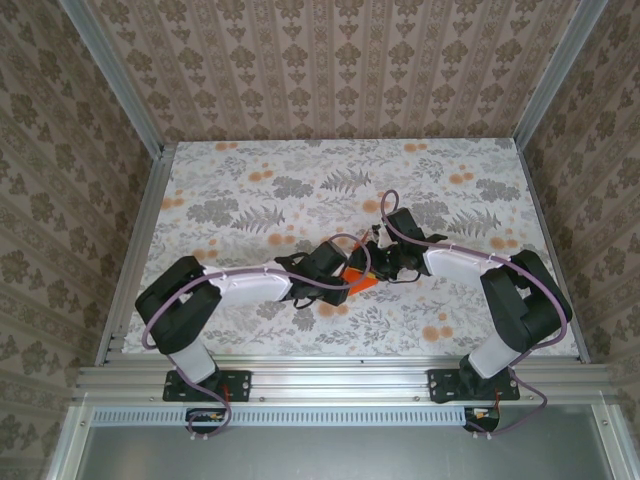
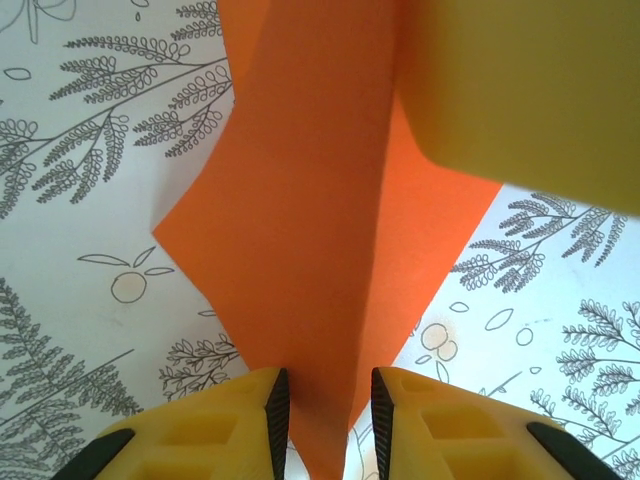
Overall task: Fold a paper plane with a square sheet of paper (pick it up from the middle)
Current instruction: Fourth fold the wing at the center of the table.
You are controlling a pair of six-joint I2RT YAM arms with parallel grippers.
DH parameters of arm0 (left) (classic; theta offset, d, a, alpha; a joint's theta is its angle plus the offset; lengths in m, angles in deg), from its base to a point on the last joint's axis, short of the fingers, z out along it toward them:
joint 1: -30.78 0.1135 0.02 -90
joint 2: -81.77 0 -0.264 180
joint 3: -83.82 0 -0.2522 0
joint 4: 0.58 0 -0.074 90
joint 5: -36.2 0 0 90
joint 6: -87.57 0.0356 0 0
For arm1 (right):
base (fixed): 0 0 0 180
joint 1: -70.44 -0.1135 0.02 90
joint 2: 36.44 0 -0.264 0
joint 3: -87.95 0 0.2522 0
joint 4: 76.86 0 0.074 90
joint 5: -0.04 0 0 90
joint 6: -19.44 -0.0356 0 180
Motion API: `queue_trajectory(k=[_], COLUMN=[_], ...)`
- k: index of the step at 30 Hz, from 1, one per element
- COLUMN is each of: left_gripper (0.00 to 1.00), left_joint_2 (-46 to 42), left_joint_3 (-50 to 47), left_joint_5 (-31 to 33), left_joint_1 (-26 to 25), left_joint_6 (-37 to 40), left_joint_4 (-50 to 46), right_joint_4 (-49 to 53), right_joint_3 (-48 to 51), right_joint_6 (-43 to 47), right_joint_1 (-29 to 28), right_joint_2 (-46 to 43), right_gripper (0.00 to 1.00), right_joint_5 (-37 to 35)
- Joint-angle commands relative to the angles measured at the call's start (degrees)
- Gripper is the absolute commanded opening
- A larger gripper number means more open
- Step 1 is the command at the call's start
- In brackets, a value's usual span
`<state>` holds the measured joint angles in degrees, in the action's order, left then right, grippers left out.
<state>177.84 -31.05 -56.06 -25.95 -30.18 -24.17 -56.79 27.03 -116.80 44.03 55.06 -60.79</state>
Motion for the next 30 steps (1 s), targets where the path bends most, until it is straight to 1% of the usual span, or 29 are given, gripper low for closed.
queue_trajectory(k=[1,8,11,13,15,19,24,26,30], left_gripper=[0.27,0.09,0.05,0.03,0.02,0.01,0.01,0.01,0.02], left_joint_2=[1.41,1.06,0.70,0.48,0.13,-0.19,0.84,1.29,1.66], left_joint_3=[1.66,1.17,0.59,-0.09,-1.23,-3.22,-4.16,-4.73,-5.78], left_joint_5=[1.02,0.10,-1.44,-3.59,-6.90,-11.40,-13.68,-14.86,-16.58], left_joint_1=[-0.89,-0.89,-0.54,0.07,1.06,2.76,3.65,3.91,4.61], left_joint_6=[1.74,1.56,1.13,0.37,-0.72,-2.15,-3.31,-3.83,-5.06], left_joint_4=[-2.35,-1.59,-0.24,1.49,4.26,8.22,10.09,11.34,13.52], right_joint_4=[0.02,0.20,0.54,0.46,0.35,0.14,-1.33,-1.82,-4.37], right_joint_3=[-1.27,-1.40,-1.62,-1.58,-1.62,-1.63,-1.28,-1.10,-0.44], right_joint_6=[0.00,0.09,0.36,0.47,0.70,1.06,0.37,0.00,-1.06], right_joint_1=[-0.39,-0.39,-0.39,-0.39,-0.39,-0.39,-0.60,-0.66,-0.74], right_joint_2=[-0.27,-0.36,-0.45,-0.53,-0.71,-0.64,-0.97,-0.89,-0.38], right_gripper=[0.43,0.43,0.43,0.43,0.43,0.38,0.30,0.25,0.19], right_joint_5=[1.03,1.01,0.98,1.20,1.31,2.10,3.00,3.04,4.73])
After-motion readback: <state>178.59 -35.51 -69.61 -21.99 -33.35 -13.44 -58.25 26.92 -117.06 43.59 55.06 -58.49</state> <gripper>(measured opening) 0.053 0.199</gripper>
